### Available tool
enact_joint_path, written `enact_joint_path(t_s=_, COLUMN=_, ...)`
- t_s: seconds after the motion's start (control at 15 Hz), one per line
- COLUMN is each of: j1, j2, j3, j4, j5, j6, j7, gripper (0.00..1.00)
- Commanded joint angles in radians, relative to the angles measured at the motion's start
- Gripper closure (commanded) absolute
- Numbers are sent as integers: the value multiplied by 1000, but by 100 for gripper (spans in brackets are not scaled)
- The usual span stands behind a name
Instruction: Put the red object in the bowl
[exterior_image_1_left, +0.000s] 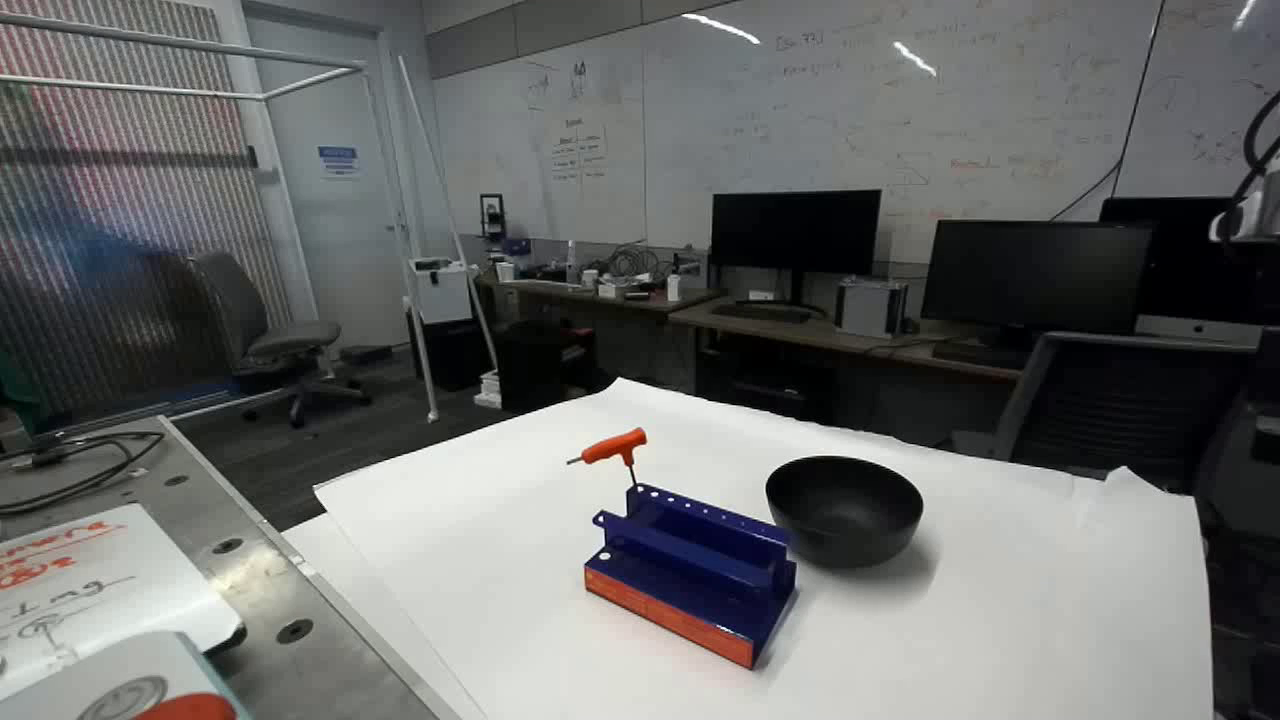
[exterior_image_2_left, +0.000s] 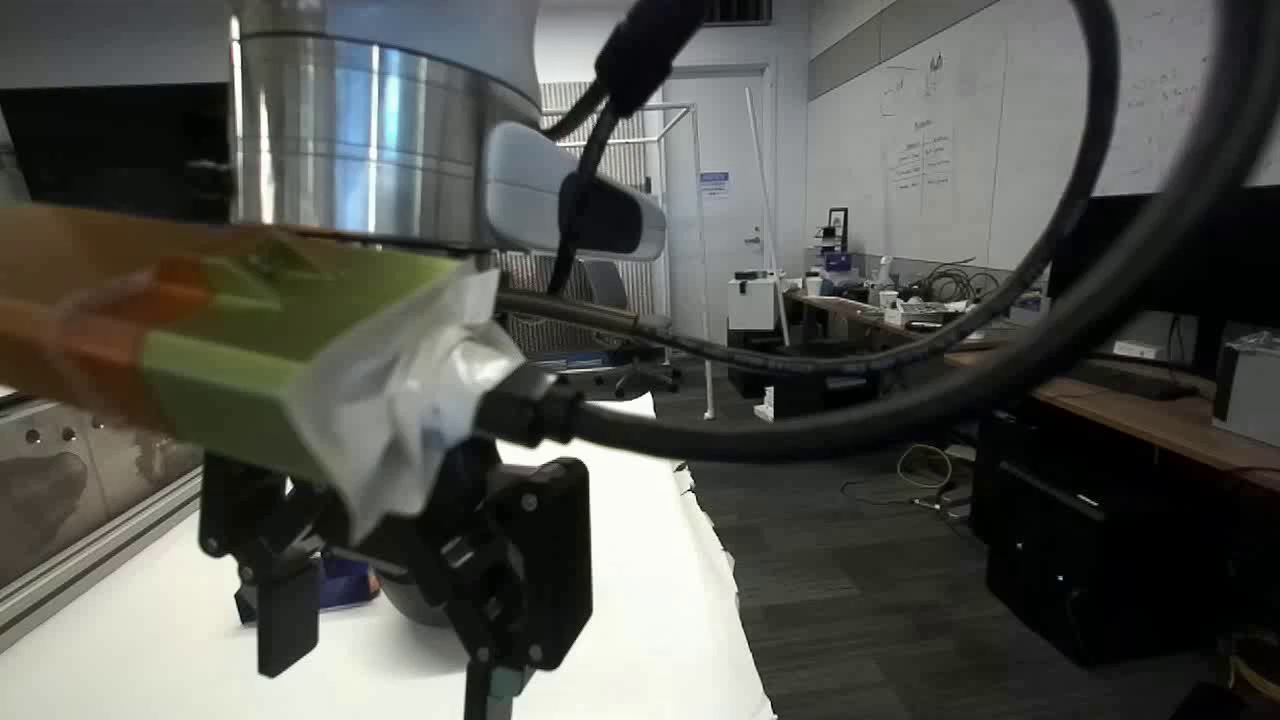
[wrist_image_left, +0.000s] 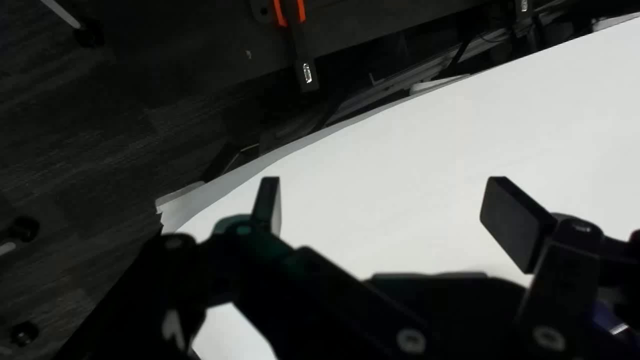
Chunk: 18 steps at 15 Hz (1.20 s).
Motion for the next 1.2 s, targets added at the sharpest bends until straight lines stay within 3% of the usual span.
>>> enact_joint_path(t_s=0.0, j1=-8, j2=1, j3=7, j4=1, j5=5, j6=-1, j7=-5, gripper=0)
enact_joint_path(t_s=0.73, j1=-8, j2=1, j3=7, j4=2, j5=5, j6=-1, j7=-5, gripper=0)
enact_joint_path(t_s=1.13, j1=95, j2=205, j3=234, j4=289, j5=80, j6=-118, j7=279, gripper=0)
